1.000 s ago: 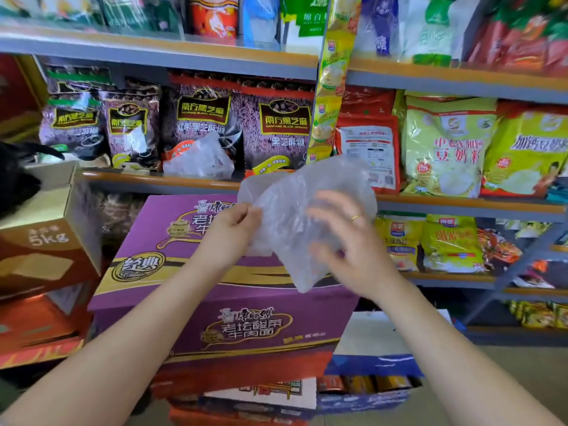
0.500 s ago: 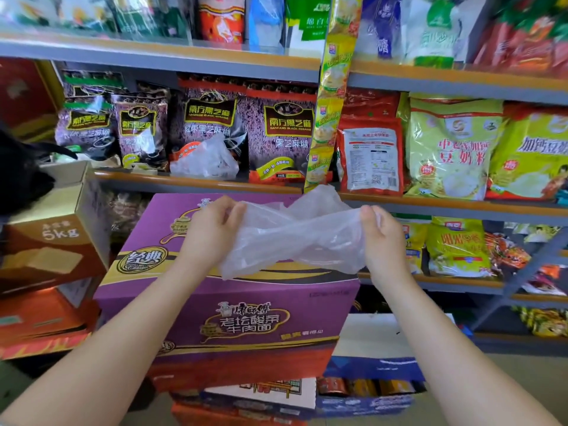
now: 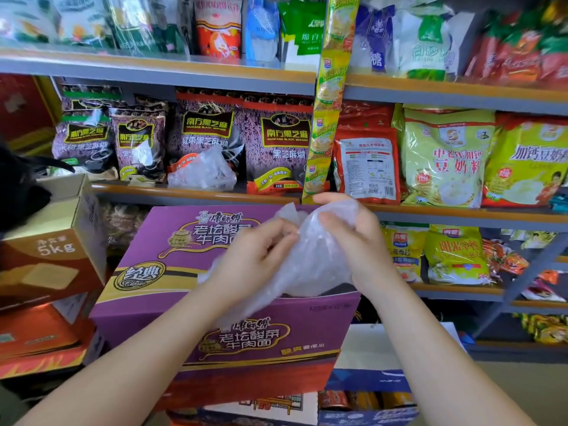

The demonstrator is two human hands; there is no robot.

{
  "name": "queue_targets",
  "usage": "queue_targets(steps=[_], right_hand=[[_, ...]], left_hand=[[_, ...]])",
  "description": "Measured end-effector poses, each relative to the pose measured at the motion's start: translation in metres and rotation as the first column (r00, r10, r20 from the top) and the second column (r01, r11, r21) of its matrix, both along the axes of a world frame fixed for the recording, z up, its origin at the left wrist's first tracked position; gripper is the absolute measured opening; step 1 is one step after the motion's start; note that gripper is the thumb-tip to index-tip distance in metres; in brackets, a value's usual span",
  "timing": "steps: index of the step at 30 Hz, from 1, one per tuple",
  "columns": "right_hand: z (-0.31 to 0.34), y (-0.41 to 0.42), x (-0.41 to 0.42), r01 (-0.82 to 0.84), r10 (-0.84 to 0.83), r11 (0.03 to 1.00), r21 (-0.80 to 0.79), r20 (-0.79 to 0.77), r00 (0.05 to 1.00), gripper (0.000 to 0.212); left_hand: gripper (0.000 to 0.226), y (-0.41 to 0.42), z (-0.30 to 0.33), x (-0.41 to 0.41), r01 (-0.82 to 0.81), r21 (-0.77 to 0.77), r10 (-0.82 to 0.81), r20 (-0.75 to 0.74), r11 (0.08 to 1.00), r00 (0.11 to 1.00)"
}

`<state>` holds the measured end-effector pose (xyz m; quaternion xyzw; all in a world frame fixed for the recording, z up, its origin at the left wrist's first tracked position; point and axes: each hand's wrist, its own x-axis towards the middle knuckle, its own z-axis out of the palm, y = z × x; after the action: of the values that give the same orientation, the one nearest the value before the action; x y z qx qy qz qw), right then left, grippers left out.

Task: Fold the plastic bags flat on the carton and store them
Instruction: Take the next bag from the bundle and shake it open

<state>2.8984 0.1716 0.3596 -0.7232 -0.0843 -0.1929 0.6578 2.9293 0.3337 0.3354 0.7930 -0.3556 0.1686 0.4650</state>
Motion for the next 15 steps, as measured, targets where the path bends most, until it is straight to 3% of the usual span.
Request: queue_targets(steps=[2, 5, 7, 9, 11, 13, 14, 15], right_hand=[[0.008, -0.009, -0.01, -0.253, 0.252, 0.967, 0.026, 0.036, 0.967, 0.044], [0.02, -0.02, -0.021, -0.541, 0.542, 0.84, 0.041, -0.01, 0.84, 0.086], [0.022, -0.02, -0.023, -0.54, 0.534, 0.841, -0.033, -0.112, 0.838, 0.081], [0.016, -0.018, -0.021, -0.442, 0.411, 0.887, -0.131, -0.212, 0.887, 0.048], [0.013, -0.014, -0.02, -0.396, 0.321, 0.864, -0.31, -0.266, 0.909, 0.039], [0.016, -0.009, -0.019, -0.39, 0.261, 0.748, -0.536, -0.303, 0.917, 0.038], [0.017, -0.005, -0.019, -0.4, 0.244, 0.68, -0.614, -0.326, 0.914, 0.034], [0.018, -0.002, -0.019, -0.408, 0.223, 0.612, -0.678, -0.346, 0.911, 0.028]], left_hand=[[0.012, 0.001, 0.01, -0.009, 0.11, -0.24, -0.161, -0.203, 0.965, 0.966], [0.021, 0.005, 0.017, -0.019, 0.11, -0.557, -0.351, -0.347, 0.823, 0.87], [0.026, 0.009, 0.017, -0.023, -0.006, -0.67, -0.372, -0.42, 0.743, 0.828], [0.029, 0.014, 0.01, -0.019, -0.099, -0.578, -0.314, -0.57, 0.81, 0.759], [0.037, 0.025, -0.016, -0.006, -0.149, -0.339, -0.164, -0.739, 0.929, 0.654], [0.038, 0.03, -0.029, 0.009, -0.187, -0.156, -0.031, -0.841, 0.97, 0.54], [0.034, 0.031, -0.03, 0.016, -0.166, -0.1, 0.007, -0.838, 0.981, 0.545], [0.031, 0.028, -0.025, 0.016, -0.121, -0.057, 0.029, -0.791, 0.991, 0.611]])
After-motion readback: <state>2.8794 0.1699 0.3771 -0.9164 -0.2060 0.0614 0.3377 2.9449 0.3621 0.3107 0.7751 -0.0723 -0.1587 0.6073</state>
